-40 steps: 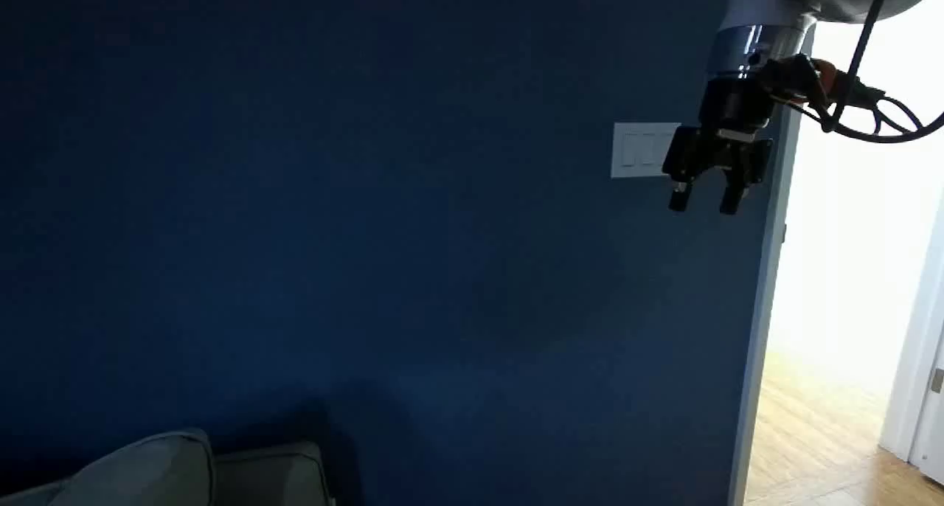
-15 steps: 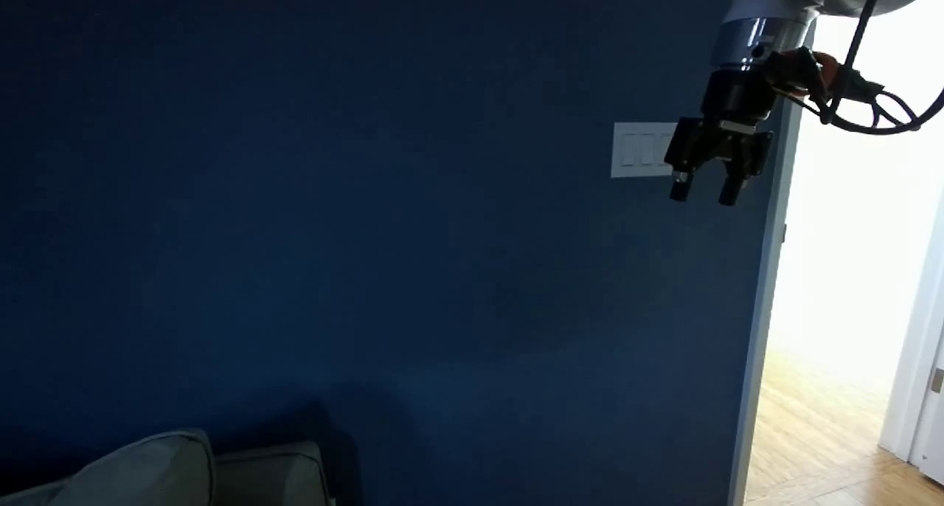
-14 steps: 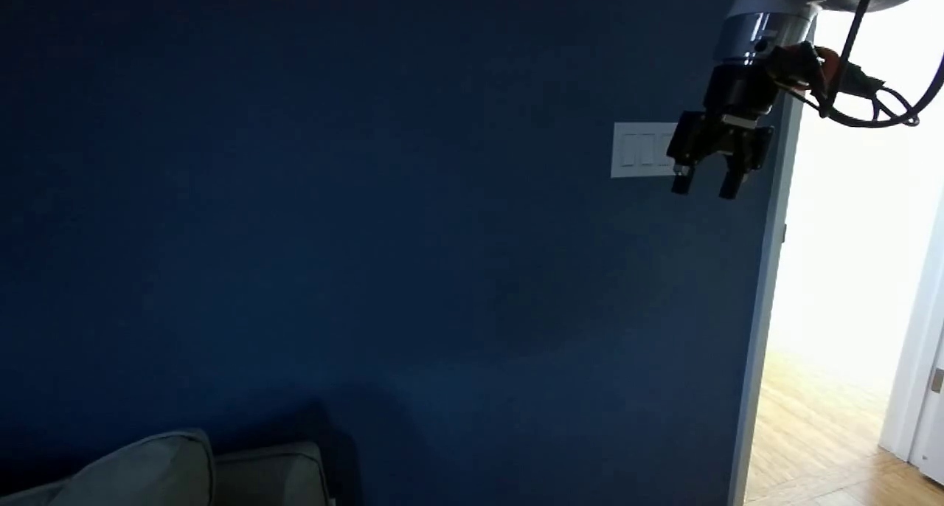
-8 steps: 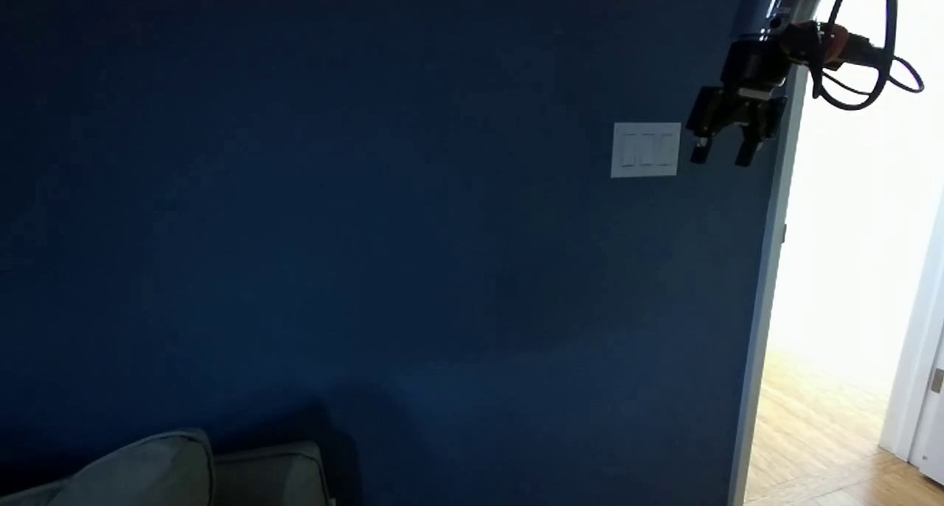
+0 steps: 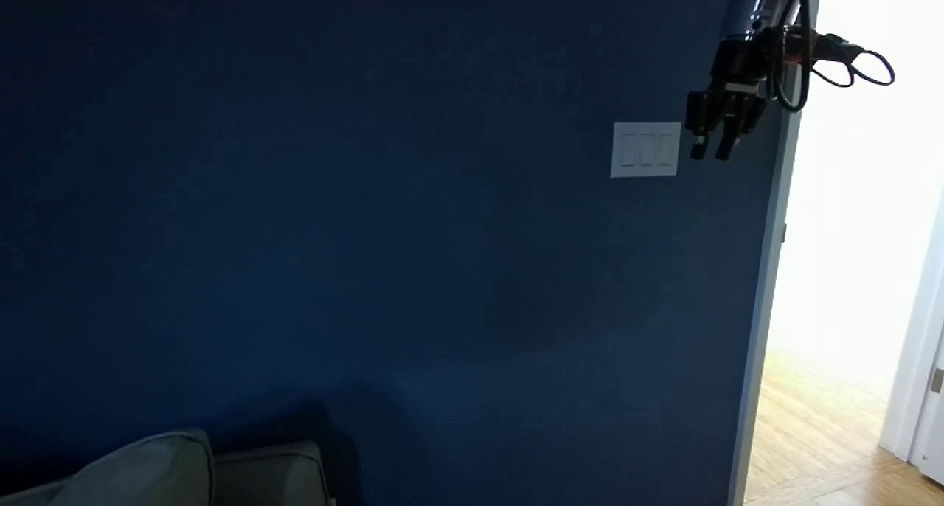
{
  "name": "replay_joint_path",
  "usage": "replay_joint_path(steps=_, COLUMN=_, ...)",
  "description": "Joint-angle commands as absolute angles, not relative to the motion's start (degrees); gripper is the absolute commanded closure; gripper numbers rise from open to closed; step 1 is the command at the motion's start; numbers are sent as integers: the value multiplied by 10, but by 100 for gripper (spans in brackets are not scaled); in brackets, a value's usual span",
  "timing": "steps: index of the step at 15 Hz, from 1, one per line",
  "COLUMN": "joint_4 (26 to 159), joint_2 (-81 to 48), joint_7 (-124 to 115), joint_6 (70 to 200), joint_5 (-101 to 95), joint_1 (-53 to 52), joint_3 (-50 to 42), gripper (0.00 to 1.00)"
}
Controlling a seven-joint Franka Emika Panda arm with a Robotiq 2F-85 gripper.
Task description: Flip the middle and left light switch on the wall
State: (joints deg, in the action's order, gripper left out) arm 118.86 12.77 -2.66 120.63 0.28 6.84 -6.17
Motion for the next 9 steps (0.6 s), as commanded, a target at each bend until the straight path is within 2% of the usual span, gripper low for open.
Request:
replay_joint_path(steps=1, joint_4=1130, joint_2=71, joint_7=-47, joint_6=1236, joint_5=-15, joint_1=77, joint_3=-65, gripper=78)
replay_joint_path(steps=4, joint_4=1105, joint_2=40, joint_7=-70, joint_6=1278, joint_5=-19, joint_1=80, joint_3=-67, gripper=98)
replay_joint_path(steps=9, joint_4=1085, joint_2=-11, joint_7=-124, joint_6=1392, joint_5=-38, joint_1=80, joint_3=-68, gripper=100)
